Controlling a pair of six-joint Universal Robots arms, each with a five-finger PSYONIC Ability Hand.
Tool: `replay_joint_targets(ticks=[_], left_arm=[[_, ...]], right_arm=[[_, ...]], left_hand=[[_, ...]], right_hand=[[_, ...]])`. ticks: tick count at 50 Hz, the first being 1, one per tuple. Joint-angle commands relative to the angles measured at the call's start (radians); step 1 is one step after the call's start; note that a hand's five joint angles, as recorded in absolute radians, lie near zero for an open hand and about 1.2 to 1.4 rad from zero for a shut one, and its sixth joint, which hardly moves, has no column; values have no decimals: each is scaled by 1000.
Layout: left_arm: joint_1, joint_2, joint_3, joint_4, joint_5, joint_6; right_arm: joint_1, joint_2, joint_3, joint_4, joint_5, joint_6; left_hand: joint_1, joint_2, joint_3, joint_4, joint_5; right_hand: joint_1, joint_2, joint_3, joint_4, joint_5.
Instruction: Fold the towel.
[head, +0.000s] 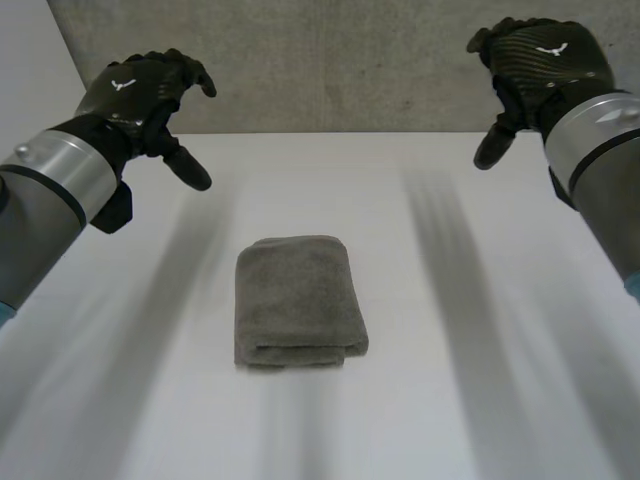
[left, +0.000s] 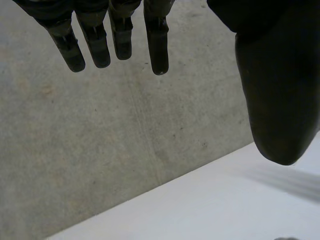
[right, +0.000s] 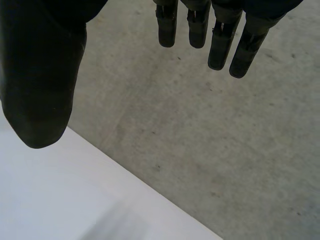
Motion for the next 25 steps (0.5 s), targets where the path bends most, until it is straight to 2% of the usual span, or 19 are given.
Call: replay_joint_targets(ticks=[1, 7, 25], left_arm=[[11, 1, 20, -77, -29, -75], [9, 20, 21, -87, -61, -79], [1, 29, 17, -108, -60, -80]], right_arm=[[-8, 11, -16, 39, 4, 17], [-11, 14, -16, 40, 4, 22], [-10, 15, -22, 77, 16, 46]], left_hand=[[-49, -49, -40, -47, -36], [-52, -52, -43, -50, -39], [-55, -55, -46, -53, -42]], right_hand=[[-45, -63, -61, -72, -59], [-45, -63, -61, -72, -59], [-45, -63, -61, -72, -59]])
